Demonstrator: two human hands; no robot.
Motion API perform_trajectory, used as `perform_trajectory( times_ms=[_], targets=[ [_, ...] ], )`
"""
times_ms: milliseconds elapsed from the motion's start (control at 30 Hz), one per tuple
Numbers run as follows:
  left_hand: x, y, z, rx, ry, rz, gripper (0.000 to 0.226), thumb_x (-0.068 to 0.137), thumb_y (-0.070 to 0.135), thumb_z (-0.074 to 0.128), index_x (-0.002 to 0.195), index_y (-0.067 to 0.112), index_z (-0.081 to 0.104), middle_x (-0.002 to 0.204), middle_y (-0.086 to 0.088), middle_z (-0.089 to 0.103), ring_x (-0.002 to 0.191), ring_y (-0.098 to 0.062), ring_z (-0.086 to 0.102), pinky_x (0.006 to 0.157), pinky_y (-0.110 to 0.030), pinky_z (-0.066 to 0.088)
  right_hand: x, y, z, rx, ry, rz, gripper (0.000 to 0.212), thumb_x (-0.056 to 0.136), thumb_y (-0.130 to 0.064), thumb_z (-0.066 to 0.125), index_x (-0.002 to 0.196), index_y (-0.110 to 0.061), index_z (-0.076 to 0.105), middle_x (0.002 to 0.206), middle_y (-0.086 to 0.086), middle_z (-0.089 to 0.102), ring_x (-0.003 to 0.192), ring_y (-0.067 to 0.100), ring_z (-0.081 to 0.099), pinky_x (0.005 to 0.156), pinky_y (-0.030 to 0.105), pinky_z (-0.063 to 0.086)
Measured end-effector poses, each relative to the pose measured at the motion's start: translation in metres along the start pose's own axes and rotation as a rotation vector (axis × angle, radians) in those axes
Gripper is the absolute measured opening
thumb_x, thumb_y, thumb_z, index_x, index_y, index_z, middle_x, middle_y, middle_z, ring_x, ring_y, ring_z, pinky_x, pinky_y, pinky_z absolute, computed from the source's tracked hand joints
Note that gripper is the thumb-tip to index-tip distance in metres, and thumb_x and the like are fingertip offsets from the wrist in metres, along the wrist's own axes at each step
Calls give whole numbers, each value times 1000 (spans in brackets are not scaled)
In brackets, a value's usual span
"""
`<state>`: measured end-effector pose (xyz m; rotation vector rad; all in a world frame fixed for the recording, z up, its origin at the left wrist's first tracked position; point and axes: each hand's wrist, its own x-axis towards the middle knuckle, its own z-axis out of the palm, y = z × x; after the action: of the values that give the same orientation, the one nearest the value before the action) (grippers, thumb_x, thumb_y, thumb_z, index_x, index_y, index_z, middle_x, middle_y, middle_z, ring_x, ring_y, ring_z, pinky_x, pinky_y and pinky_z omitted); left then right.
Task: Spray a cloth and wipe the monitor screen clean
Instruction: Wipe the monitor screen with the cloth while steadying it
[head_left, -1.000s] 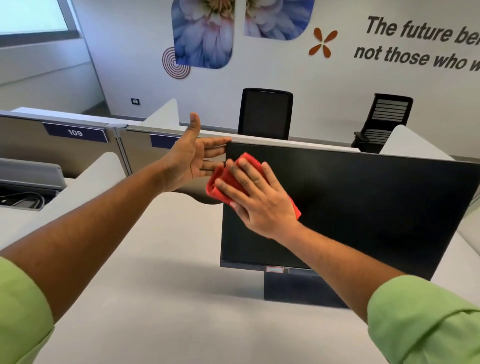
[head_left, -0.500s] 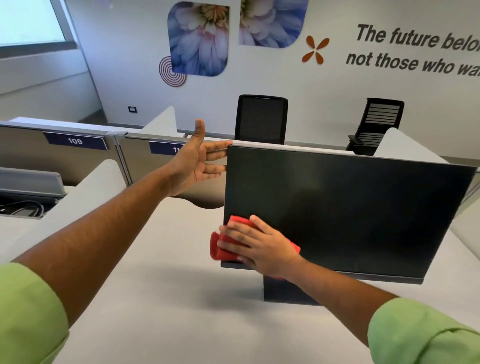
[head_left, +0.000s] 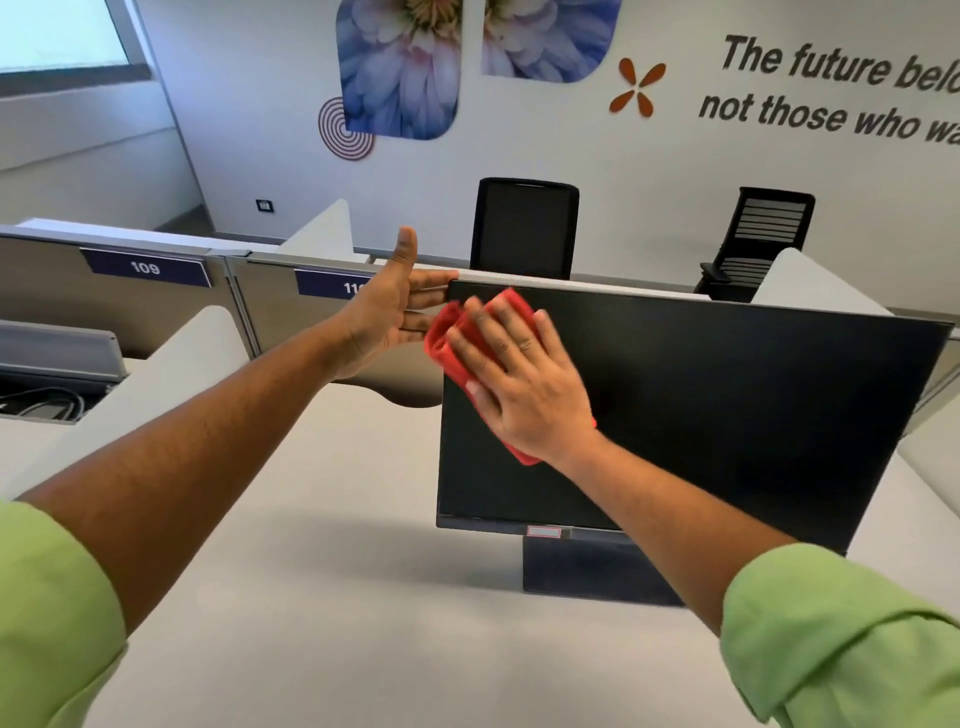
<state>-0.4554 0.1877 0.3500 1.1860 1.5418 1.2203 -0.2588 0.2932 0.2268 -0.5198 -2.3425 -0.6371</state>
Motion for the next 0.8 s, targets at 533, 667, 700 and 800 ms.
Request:
perform_trajectory(
  times_ms=[533,667,700,800],
  targets=[
    [-20,-10,29,421,55,144,91,86,79,15,163,29,20,168,-2,28,154,-27,29,127,-50,20,-134,-67,36,82,-502,-410,95,99,-26,71,171,-32,10,181,-1,1,167,28,-1,132,53,-1],
    [-18,-9,55,709,130,386,81,96,69,16,165,26,13,173,4,7,159,-20,5,126,-41,11,-142,-66,24,152,-544,-286,107,91,-18,82,171,-28,11,181,-1,4,167,26,-1,132,50,-1],
    [-14,-6,63,819,139,466,78,100,67,17,164,24,15,173,4,8,160,-19,3,128,-43,9,-147,-65,21,165,-546,-246,107,92,-18,81,171,-28,9,181,-2,3,167,24,-3,132,48,-3],
    [4,10,89,1070,85,606,77,101,67,17,163,21,24,171,3,17,160,-18,5,129,-46,9,-164,-59,14,152,-517,-177,105,92,-22,83,171,-26,13,180,-3,7,167,24,0,130,45,-2]
  ],
)
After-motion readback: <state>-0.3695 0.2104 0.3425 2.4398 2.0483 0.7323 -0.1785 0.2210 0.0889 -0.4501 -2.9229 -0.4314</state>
